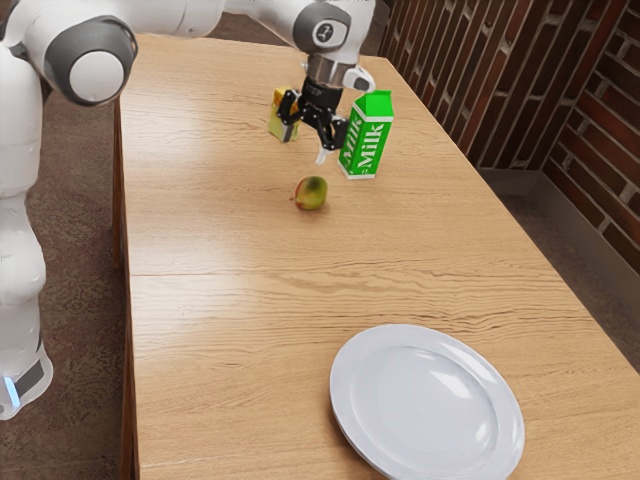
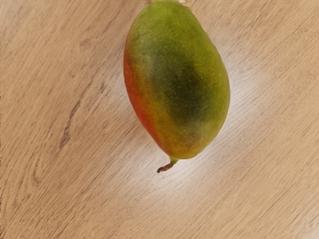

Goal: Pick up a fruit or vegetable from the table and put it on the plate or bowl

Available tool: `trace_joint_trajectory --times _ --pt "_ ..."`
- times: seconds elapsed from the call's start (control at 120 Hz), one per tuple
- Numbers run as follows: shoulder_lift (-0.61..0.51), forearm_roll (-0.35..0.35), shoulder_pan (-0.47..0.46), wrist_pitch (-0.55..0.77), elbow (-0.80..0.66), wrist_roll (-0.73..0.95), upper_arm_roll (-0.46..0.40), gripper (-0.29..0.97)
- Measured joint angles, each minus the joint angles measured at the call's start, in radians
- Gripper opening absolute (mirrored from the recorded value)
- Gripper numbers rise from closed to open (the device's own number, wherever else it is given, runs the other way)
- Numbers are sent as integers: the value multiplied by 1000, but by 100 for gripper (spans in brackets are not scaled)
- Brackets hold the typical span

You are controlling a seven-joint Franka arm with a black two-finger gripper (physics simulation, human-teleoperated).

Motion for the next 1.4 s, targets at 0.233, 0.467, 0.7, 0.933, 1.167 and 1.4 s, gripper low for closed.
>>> trace_joint_trajectory --times 0.233,0.467,0.7,0.933,1.167,1.4 --pt "45 11 145 32 3 -5 -111 68" --pt "71 5 123 47 -2 6 -117 68" --pt "91 -11 119 59 -22 15 -115 68" --pt "158 9 188 69 46 22 -167 68" --pt "214 17 208 85 53 25 -208 68" --pt "246 19 204 105 50 25 -219 68"
